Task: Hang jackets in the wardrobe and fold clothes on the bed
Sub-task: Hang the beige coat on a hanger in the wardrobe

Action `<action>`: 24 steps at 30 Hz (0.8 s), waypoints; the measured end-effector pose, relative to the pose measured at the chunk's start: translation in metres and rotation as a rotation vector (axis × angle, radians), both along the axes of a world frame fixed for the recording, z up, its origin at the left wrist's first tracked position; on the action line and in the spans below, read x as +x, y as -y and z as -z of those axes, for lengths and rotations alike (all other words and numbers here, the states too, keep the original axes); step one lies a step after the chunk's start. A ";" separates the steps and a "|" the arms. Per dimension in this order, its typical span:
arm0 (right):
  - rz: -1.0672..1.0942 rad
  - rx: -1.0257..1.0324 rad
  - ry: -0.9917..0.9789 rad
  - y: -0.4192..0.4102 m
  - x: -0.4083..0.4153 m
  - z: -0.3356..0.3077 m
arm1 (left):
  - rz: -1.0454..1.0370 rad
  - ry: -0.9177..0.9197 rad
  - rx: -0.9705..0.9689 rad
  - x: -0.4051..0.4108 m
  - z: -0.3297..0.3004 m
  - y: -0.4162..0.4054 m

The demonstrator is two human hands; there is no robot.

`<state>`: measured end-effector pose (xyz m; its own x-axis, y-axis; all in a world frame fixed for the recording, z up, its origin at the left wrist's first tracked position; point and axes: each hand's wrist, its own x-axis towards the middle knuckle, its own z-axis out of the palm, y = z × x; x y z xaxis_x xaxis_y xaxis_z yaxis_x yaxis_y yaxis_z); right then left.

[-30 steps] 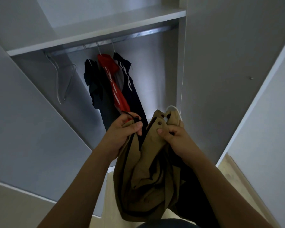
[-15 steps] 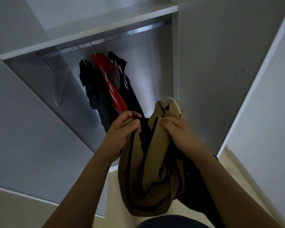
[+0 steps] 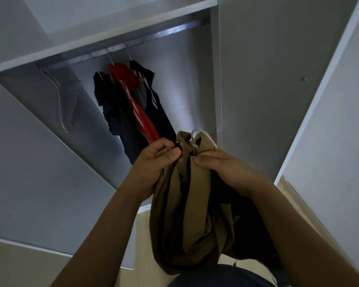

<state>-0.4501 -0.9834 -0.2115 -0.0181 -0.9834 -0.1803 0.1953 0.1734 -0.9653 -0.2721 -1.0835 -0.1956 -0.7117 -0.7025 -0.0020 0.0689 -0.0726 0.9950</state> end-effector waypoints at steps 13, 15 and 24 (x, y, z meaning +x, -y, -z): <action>-0.027 0.043 -0.149 0.005 0.013 -0.009 | -0.055 0.024 -0.072 0.000 -0.003 -0.015; -0.019 0.046 -0.141 0.005 0.014 -0.010 | -0.057 0.011 -0.056 0.000 -0.004 -0.016; -0.016 0.057 -0.131 0.004 0.015 -0.010 | -0.049 0.017 -0.048 0.001 -0.006 -0.020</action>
